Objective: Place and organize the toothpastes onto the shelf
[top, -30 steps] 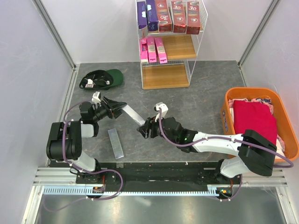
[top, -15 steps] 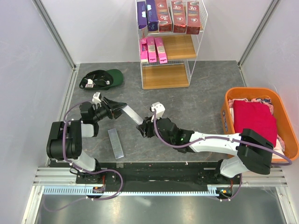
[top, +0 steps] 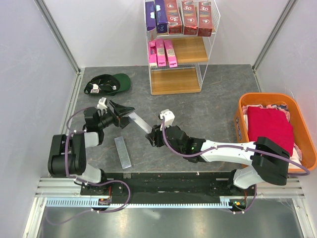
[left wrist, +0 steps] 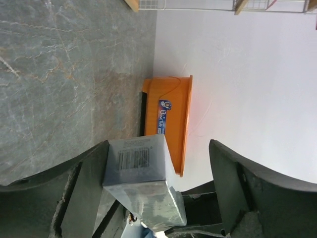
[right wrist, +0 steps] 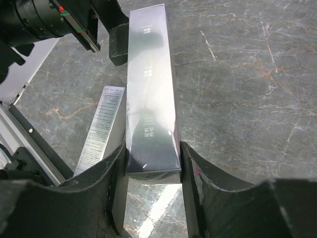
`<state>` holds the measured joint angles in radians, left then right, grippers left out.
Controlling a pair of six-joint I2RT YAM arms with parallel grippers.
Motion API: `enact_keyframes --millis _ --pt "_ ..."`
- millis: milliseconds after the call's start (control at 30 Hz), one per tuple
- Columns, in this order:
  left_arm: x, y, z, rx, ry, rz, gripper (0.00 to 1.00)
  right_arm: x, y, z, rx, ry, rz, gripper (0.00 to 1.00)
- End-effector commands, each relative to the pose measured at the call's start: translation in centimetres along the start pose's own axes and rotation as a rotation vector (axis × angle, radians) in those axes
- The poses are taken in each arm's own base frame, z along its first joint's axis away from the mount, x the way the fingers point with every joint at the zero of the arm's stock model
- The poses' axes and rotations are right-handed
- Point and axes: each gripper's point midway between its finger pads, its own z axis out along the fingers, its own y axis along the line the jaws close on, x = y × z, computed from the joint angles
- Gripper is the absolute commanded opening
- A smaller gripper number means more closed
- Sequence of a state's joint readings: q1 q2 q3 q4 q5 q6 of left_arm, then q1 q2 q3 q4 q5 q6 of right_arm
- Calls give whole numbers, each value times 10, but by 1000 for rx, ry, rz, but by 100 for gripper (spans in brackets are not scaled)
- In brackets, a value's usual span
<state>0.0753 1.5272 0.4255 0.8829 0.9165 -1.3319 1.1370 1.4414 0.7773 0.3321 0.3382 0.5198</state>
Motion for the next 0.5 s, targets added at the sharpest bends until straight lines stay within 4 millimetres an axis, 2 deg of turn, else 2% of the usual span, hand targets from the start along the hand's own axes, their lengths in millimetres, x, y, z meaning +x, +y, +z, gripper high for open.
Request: enact_keyframes --millis 0,33,133,233,267,367,433,467 --pt "-14 -15 -3 -61 -52 147 90 -34 16 -2 -37 -76 67 27" --pt "-16 -21 -5 -69 -71 206 90 -35 15 -1 -38 -76 77 27" --pt "-23 -14 -11 -164 -120 228 91 -38 20 -1 -81 -61 118 27" --pt "-29 -19 -19 -213 -175 268 91 -43 23 -2 -115 -55 154 27" --pt "-31 -26 -21 -215 -194 289 91 -48 20 0 -119 -61 173 27" --pt "-35 -26 -28 -270 -231 314 91 -57 17 -1 -175 -59 246 27" --pt "-37 -27 -34 -300 -259 335 91 -61 3 0 -186 -61 330 27" --pt "-38 -30 -35 -303 -271 346 91 -67 8 -3 -240 -68 369 26"
